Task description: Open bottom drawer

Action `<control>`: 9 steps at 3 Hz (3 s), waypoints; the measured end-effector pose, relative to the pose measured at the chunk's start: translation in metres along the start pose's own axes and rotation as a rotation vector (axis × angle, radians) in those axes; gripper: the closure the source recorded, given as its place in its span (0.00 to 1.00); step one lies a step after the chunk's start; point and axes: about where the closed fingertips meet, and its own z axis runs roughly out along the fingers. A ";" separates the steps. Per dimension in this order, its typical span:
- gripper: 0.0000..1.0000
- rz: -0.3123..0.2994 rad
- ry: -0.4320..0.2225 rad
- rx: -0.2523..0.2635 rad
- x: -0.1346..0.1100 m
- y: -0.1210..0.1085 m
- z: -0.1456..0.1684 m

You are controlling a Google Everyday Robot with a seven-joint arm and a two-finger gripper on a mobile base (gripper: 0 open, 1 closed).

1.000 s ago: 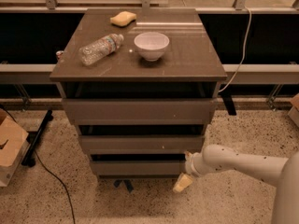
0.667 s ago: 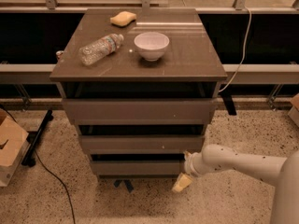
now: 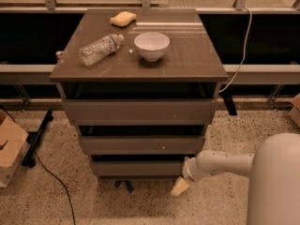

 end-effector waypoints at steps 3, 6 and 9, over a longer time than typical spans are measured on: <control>0.00 0.103 -0.078 -0.043 0.018 -0.018 0.059; 0.00 0.144 -0.128 -0.088 0.024 -0.046 0.114; 0.03 0.174 -0.205 -0.114 0.014 -0.084 0.151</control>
Offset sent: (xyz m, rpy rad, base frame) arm 0.0233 -0.0069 -0.0628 0.1058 0.0427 -0.0909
